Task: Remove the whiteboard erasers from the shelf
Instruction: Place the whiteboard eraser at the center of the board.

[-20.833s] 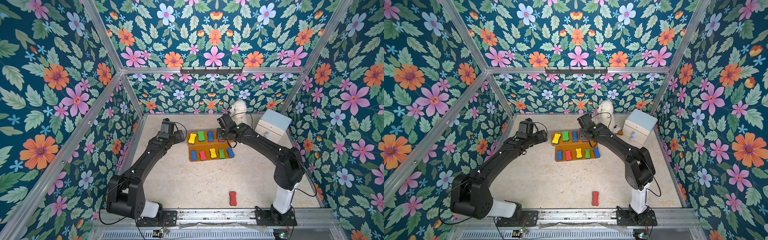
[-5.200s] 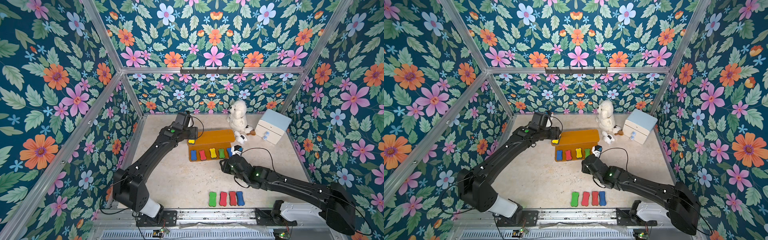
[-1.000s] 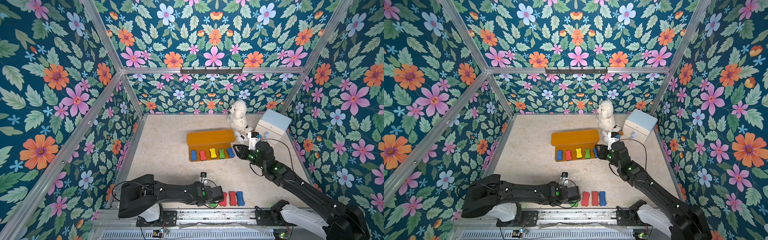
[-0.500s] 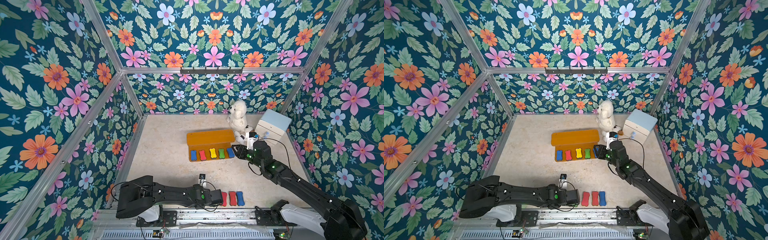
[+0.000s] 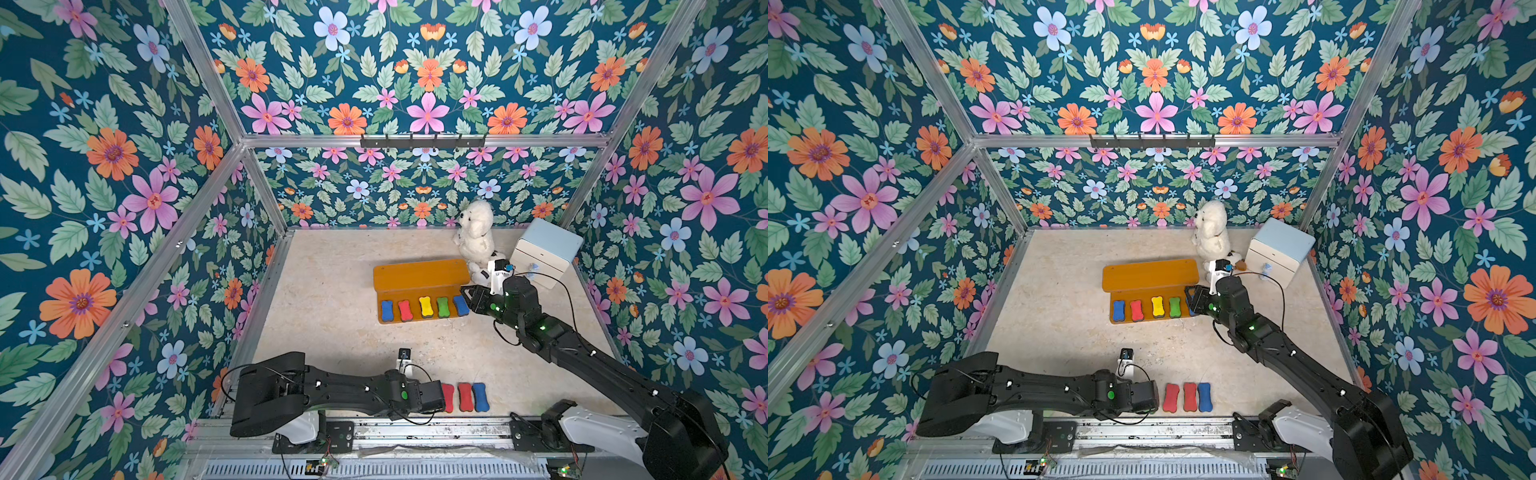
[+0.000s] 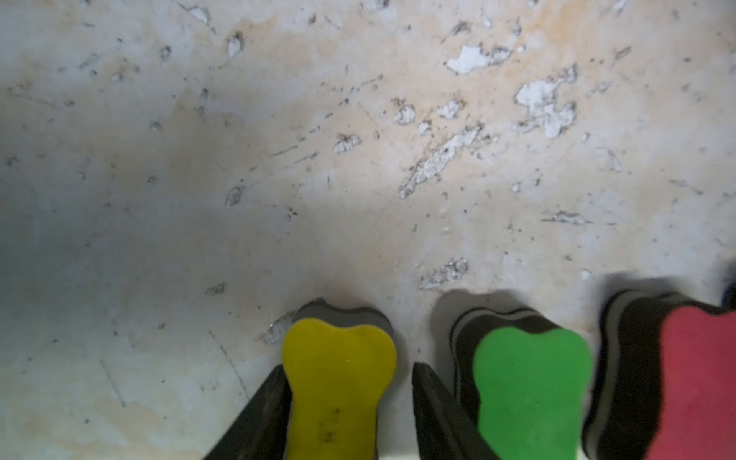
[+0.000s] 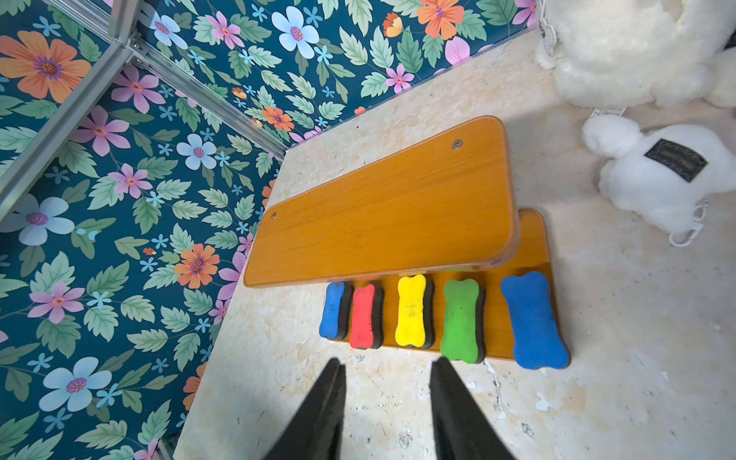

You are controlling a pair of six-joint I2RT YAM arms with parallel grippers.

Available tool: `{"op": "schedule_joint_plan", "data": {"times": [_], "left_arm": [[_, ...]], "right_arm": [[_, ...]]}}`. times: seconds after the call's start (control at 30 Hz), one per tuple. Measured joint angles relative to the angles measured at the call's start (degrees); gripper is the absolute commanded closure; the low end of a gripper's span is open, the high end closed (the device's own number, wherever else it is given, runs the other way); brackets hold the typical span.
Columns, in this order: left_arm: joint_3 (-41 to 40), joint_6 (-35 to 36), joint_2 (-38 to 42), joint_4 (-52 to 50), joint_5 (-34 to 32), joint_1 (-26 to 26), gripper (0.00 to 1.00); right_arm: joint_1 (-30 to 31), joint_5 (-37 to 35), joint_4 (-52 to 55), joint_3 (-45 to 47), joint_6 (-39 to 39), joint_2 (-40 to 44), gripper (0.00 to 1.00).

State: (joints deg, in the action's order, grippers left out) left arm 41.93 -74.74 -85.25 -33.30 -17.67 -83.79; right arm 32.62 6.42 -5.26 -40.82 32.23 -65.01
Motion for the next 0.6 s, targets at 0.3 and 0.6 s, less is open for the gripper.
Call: {"op": "schedule_joint_plan", "data": {"times": [0.3,0.6], "left_arm": [[3.9,1.7,3.0,-1.6,-1.8,0.8,0.3],[7.4,11.9,12.2,-1.0,0.6,15.2,0.3]], "right_arm": [[0.0,0.2,1.8,-3.0,-0.8,-1.6,0.58],[-0.1,-0.3,5.9,-9.3,-3.8,-6.0,0.57]]}}
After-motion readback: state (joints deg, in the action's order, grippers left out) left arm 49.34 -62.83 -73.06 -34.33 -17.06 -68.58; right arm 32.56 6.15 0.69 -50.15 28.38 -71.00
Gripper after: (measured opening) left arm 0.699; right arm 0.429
